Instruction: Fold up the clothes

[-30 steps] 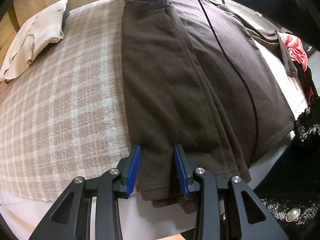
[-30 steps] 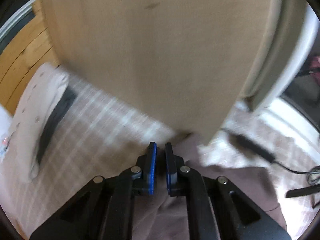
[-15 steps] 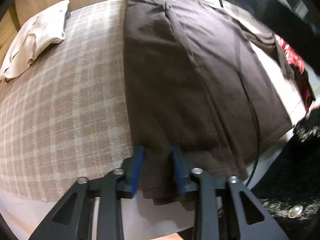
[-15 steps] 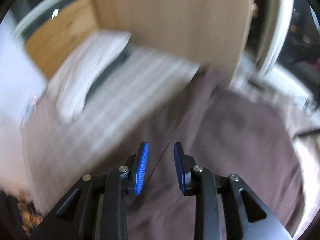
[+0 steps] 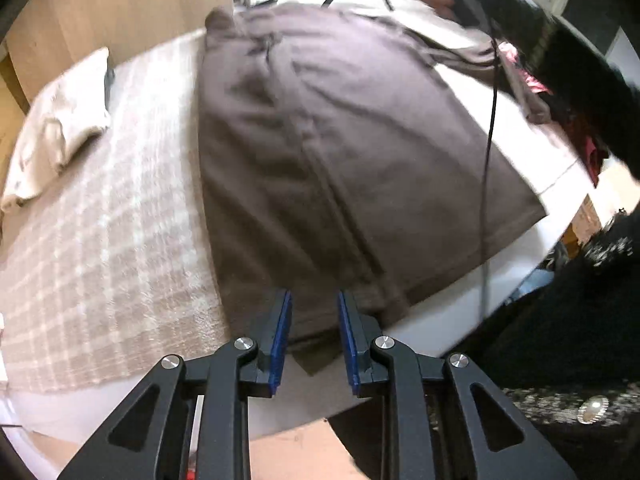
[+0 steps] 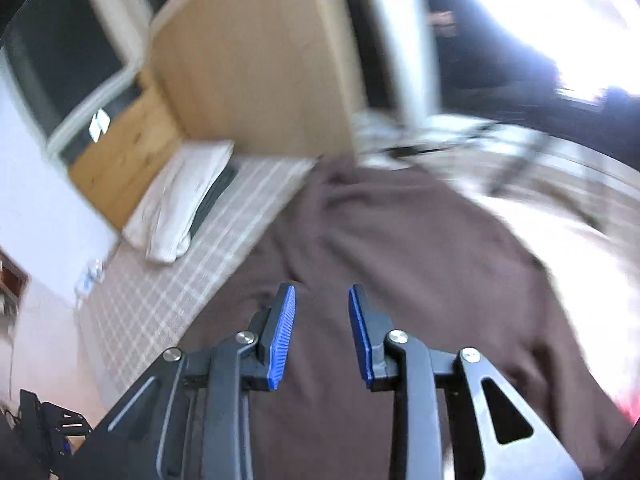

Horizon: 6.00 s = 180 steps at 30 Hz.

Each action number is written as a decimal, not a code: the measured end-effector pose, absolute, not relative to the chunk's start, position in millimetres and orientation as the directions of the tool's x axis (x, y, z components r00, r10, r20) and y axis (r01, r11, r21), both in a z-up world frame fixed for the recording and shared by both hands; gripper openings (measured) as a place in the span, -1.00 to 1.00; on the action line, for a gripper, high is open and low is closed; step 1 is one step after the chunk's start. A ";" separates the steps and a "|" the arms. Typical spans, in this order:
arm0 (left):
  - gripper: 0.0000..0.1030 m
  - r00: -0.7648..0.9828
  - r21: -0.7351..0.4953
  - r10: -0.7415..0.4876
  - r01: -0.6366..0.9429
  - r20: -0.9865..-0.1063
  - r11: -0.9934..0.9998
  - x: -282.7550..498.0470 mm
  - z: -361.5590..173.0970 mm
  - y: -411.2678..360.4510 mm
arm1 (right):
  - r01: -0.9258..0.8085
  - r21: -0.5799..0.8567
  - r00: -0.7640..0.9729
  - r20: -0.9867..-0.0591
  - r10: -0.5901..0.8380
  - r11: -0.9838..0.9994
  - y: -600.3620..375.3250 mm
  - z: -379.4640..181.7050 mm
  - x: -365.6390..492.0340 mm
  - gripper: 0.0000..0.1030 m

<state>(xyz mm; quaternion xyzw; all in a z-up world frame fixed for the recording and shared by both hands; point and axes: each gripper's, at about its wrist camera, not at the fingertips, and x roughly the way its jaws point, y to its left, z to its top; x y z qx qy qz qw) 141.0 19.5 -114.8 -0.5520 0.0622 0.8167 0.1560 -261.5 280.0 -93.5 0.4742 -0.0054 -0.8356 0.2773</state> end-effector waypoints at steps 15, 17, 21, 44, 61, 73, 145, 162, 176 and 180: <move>-0.53 -0.325 -0.144 0.491 -0.700 -0.809 -0.699 33.4 -98.2 197.2 | 0.048 0.128 -0.556 -0.821 -0.132 -0.991 535.0 -35.2 -153.9 -0.07; -0.53 -0.327 -0.133 0.493 -0.712 -0.806 -0.690 24.4 -99.6 222.8 | 0.073 0.107 -0.534 -0.836 -0.129 -0.992 530.1 -50.2 -160.3 -0.07; -0.52 -0.347 -0.098 0.454 -0.698 -0.821 -0.710 7.5 -112.0 257.1 | 0.193 0.000 -0.489 -0.867 -0.096 -0.981 500.7 -97.0 -161.3 -0.07; -0.49 -0.344 -0.143 0.415 -0.600 -0.842 -0.787 -145.7 -124.2 353.1 | 0.202 0.404 -0.403 -0.796 -0.451 -0.892 630.4 -98.4 -175.1 -0.91; -0.40 -0.233 -0.253 0.597 -0.745 -0.768 -0.617 -73.2 -119.0 484.5 | 0.100 0.448 -0.453 -0.774 -0.442 -0.888 714.2 -50.2 -219.0 -0.91; -0.12 -0.315 -0.304 0.714 -0.744 -0.625 -0.594 -83.1 -61.0 506.4 | 0.204 0.515 -0.358 -0.752 -0.553 -0.832 663.3 -39.6 -216.5 -0.90; -0.93 -0.580 -0.379 0.544 -0.391 -0.606 -0.839 -20.0 -21.4 375.7 | 0.639 0.169 -0.157 -0.926 -0.342 -0.751 388.9 -163.8 -436.2 -0.19; -0.93 -0.701 -0.492 0.491 -0.226 -0.518 -0.841 38.0 -22.1 278.8 | 0.668 -0.028 -0.261 -0.945 -0.198 -0.744 310.9 -92.9 -428.8 -0.94; -0.93 -0.678 -0.598 0.281 0.289 -0.679 -0.748 109.1 -149.8 153.4 | 0.705 0.001 -0.290 -0.912 -0.291 -0.709 325.5 -82.5 -336.7 -0.25; -0.93 -0.689 -0.623 0.299 0.280 -0.660 -0.730 106.5 -152.6 138.4 | 0.592 0.221 -0.122 -0.926 -0.357 -0.775 370.4 -116.6 -316.7 -0.25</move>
